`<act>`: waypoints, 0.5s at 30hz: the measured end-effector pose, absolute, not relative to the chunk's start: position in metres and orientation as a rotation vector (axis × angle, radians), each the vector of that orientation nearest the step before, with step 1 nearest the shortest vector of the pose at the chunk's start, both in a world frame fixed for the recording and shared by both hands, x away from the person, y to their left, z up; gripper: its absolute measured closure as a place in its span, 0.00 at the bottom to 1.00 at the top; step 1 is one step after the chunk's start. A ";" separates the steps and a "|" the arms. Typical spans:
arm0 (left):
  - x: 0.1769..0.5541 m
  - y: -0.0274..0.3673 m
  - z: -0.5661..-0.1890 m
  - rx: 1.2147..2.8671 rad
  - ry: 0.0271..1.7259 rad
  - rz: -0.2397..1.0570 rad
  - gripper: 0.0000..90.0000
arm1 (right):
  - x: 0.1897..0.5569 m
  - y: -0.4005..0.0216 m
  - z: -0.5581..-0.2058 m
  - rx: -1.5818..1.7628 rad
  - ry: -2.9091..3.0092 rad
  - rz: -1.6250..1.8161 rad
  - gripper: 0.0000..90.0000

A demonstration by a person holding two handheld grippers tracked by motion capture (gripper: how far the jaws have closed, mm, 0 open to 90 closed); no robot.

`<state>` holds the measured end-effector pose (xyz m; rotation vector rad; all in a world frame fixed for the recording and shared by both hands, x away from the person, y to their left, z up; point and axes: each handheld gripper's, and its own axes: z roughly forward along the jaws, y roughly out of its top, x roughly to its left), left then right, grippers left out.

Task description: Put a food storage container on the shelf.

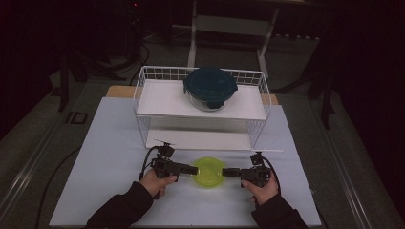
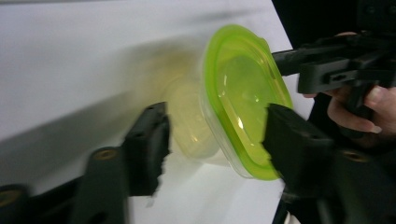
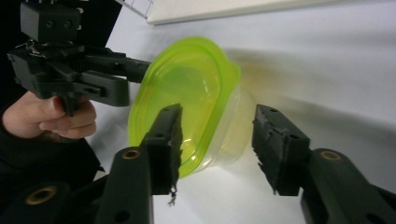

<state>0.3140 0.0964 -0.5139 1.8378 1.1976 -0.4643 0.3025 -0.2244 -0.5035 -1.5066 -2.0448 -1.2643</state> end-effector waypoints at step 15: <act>0.309 0.094 -0.515 1.814 1.184 -0.510 0.80 | 0.296 -0.217 -0.506 -1.541 -2.025 -1.217 0.83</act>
